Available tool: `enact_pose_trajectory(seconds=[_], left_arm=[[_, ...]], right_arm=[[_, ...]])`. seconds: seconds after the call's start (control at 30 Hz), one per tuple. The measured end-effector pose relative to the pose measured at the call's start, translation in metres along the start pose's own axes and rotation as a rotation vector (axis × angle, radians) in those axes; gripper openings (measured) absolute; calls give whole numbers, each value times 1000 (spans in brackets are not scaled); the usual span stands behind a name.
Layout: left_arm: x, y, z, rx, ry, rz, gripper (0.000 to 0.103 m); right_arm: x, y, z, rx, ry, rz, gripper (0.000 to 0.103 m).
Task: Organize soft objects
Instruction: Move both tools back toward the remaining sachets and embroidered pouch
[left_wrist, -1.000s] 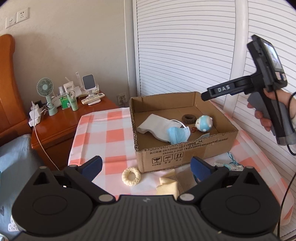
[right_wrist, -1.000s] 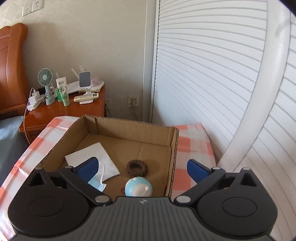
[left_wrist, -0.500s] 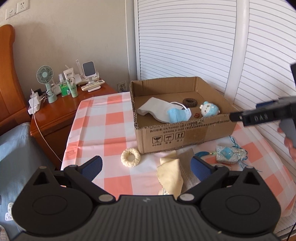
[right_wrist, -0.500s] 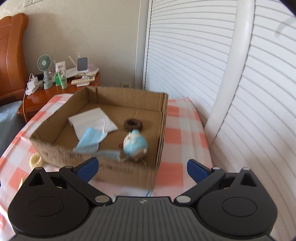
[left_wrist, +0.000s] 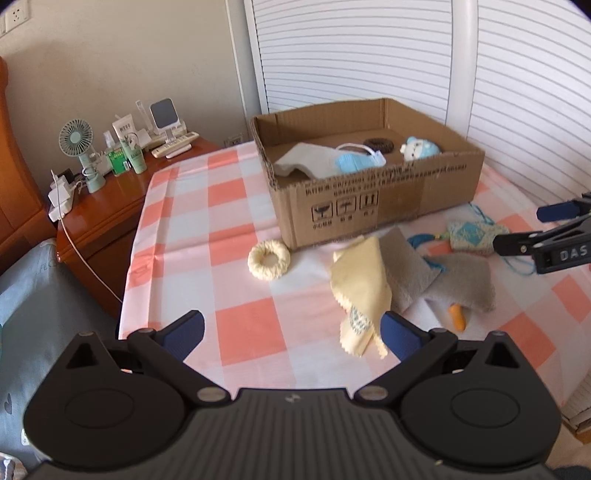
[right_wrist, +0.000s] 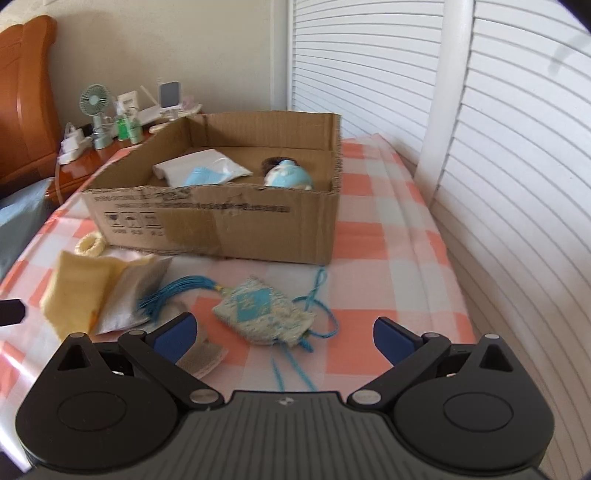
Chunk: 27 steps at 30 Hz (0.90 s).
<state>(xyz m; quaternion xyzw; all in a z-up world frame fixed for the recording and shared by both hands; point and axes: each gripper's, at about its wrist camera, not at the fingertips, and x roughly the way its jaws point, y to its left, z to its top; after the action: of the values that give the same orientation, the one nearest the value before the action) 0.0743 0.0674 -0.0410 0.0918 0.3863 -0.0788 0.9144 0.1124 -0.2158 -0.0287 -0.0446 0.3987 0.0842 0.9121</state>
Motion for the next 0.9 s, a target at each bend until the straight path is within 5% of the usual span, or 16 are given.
enact_pose_trajectory(seconds=[0.33, 0.9], left_arm=[[15, 20, 3, -42, -12, -37, 101], [90, 37, 28, -56, 14, 20, 101]], right_arm=[[17, 3, -5, 2, 10, -19, 103], [60, 2, 1, -26, 37, -59, 103]])
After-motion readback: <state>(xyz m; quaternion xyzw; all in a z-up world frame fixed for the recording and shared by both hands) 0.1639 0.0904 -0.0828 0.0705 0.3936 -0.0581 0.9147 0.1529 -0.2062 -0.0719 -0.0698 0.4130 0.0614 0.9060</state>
